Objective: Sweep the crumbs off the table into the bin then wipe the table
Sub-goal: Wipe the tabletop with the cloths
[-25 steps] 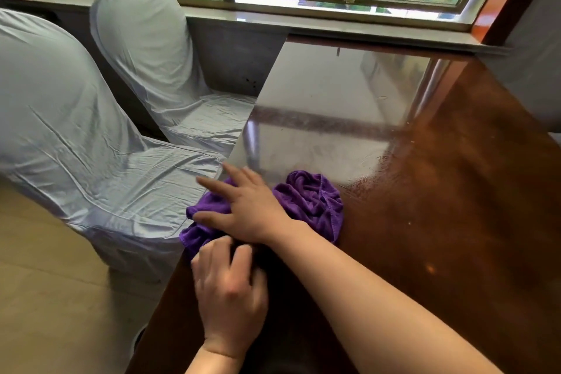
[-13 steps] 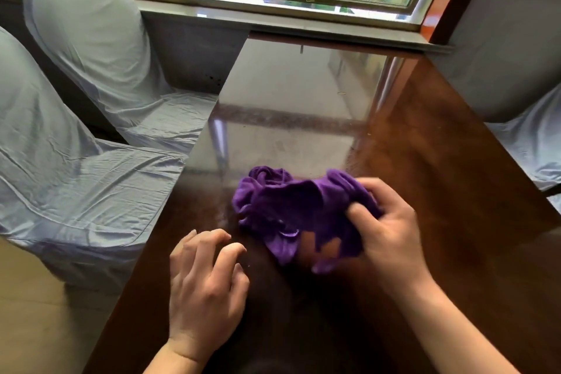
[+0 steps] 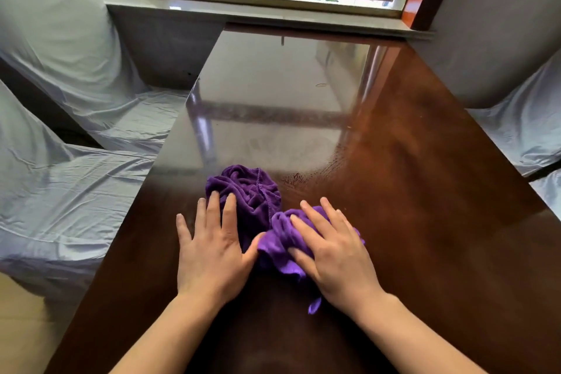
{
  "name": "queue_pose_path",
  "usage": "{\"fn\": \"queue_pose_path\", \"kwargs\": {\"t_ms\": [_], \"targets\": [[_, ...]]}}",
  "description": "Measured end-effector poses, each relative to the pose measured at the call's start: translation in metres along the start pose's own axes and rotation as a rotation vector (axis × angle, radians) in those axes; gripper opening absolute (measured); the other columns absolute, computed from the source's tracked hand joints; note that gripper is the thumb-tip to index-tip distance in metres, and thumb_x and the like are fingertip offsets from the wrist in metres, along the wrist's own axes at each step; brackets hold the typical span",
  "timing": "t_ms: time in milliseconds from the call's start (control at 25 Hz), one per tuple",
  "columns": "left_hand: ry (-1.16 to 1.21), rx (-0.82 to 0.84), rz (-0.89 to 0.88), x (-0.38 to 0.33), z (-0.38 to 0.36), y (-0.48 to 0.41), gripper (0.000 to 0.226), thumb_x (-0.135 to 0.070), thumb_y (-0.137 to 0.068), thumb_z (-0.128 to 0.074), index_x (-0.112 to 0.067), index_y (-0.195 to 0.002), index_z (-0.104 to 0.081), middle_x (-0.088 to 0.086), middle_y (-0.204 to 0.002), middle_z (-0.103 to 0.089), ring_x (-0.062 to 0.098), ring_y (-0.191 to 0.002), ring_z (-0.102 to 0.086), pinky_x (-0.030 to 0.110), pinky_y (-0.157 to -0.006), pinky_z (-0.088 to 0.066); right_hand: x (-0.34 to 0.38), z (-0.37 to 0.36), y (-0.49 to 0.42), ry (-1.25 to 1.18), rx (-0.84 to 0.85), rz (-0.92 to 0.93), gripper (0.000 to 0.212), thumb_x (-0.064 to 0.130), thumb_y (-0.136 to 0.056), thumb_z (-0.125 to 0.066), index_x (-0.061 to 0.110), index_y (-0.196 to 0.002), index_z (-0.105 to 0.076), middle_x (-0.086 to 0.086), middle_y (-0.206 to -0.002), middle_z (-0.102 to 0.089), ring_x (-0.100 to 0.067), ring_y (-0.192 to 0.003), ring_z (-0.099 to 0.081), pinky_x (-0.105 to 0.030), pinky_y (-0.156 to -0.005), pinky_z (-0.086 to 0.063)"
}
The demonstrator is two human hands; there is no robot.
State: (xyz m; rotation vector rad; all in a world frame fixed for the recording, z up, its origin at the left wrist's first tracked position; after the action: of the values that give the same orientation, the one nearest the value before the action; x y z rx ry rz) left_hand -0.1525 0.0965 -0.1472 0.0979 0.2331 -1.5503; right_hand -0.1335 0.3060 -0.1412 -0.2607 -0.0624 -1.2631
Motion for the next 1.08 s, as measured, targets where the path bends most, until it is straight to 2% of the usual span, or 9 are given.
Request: {"fn": "queue_pose_path", "kwargs": {"t_ms": [160, 280, 400, 480, 560, 640, 840, 960, 1080], "targets": [[0.023, -0.019, -0.012, 0.006, -0.004, -0.011, 0.092, -0.076, -0.076, -0.017, -0.028, -0.152, 0.005, 0.001, -0.165, -0.001, 0.023, -0.151, 0.003, 0.053, -0.121, 0.001, -0.028, -0.008, -0.074, 0.027, -0.006, -0.079, 0.054, 0.045, -0.096, -0.052, 0.017, -0.142, -0.051, -0.01, -0.153, -0.046, -0.041, -0.145, -0.031, -0.05, -0.118, -0.028], [0.016, -0.043, -0.012, 0.008, -0.009, -0.011, 0.091, -0.075, -0.077, -0.021, -0.028, -0.152, 0.005, 0.001, -0.164, -0.002, 0.023, -0.151, 0.0, 0.052, -0.121, -0.001, -0.053, -0.013, -0.138, 0.096, -0.002, -0.239, 0.056, 0.049, -0.098, -0.046, 0.02, -0.145, -0.045, -0.01, -0.159, -0.034, -0.039, -0.148, -0.021, -0.047, -0.121, -0.019], [0.021, -0.056, -0.001, 0.006, -0.007, -0.01, 0.091, -0.073, -0.075, -0.031, -0.027, -0.152, -0.01, 0.002, -0.162, -0.017, 0.024, -0.15, -0.012, 0.053, -0.12, -0.008, -0.052, -0.019, -0.182, 0.113, 0.01, -0.349, 0.055, 0.055, -0.097, -0.042, 0.023, -0.141, -0.048, -0.009, -0.162, -0.025, -0.041, -0.147, -0.016, -0.051, -0.119, -0.016], [0.07, -0.087, -0.005, 0.005, 0.0, -0.009, 0.089, -0.07, -0.072, -0.042, -0.024, -0.147, -0.026, 0.004, -0.156, -0.031, 0.025, -0.146, -0.025, 0.054, -0.119, -0.016, -0.046, -0.019, -0.187, 0.067, -0.018, -0.332, 0.046, 0.056, -0.095, -0.044, 0.031, -0.133, -0.053, -0.004, -0.154, -0.038, -0.039, -0.138, -0.027, -0.049, -0.112, -0.024], [0.164, -0.148, -0.002, 0.008, 0.005, -0.006, 0.084, -0.064, -0.067, -0.054, -0.019, -0.136, -0.038, 0.006, -0.144, -0.041, 0.027, -0.135, -0.039, 0.056, -0.113, -0.03, -0.038, -0.013, -0.17, 0.034, -0.035, -0.218, 0.037, 0.053, -0.094, -0.049, 0.039, -0.127, -0.057, 0.003, -0.138, -0.055, -0.035, -0.124, -0.038, -0.045, -0.101, -0.032], [0.252, -0.221, -0.011, 0.01, 0.009, -0.001, 0.078, -0.057, -0.065, -0.06, -0.019, -0.131, -0.041, 0.006, -0.139, -0.04, 0.029, -0.13, -0.041, 0.054, -0.106, -0.04, -0.028, -0.008, -0.135, 0.046, -0.046, -0.105, 0.034, 0.048, -0.091, -0.053, 0.041, -0.123, -0.06, 0.009, -0.127, -0.062, -0.032, -0.115, -0.044, -0.042, -0.092, -0.035], [0.179, -0.126, -0.213, 0.007, 0.011, 0.001, 0.067, -0.05, -0.077, -0.047, -0.046, -0.143, -0.035, 0.002, -0.159, -0.026, 0.023, -0.149, -0.014, 0.053, -0.119, -0.019, 0.007, 0.011, -0.026, 0.055, -0.08, -0.095, 0.033, 0.045, -0.079, -0.056, 0.035, -0.109, -0.066, 0.007, -0.11, -0.062, -0.028, -0.094, -0.051, -0.04, -0.075, -0.041], [0.194, -0.067, -0.169, 0.007, 0.009, -0.001, 0.06, -0.047, -0.082, -0.033, -0.047, -0.142, -0.035, -0.001, -0.159, -0.029, 0.021, -0.15, -0.013, 0.053, -0.12, -0.015, 0.033, 0.008, 0.038, -0.022, -0.079, 0.008, 0.043, 0.048, -0.072, -0.061, 0.035, -0.112, -0.064, 0.004, -0.113, -0.06, -0.027, -0.096, -0.055, -0.042, -0.075, -0.045], [0.128, -0.054, -0.156, 0.007, 0.004, 0.001, 0.06, -0.062, -0.086, -0.028, -0.048, -0.144, -0.029, 0.0, -0.16, -0.024, 0.022, -0.15, -0.008, 0.052, -0.121, -0.012, 0.021, 0.005, 0.056, 0.033, -0.131, 0.101, 0.046, 0.053, -0.075, -0.063, 0.033, -0.116, -0.066, 0.0, -0.113, -0.062, -0.029, -0.098, -0.059, -0.042, -0.077, -0.045]]}}
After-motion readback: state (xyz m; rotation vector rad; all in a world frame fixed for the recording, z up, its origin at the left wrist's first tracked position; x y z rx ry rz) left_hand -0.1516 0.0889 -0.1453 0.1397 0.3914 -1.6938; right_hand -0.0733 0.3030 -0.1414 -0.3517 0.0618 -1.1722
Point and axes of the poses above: each hand's wrist, its own y-axis away from the middle knuckle, its own z-axis out of the back of the hand, x = y × z, the point moved 1 cm from there along -y, towards the middle knuckle
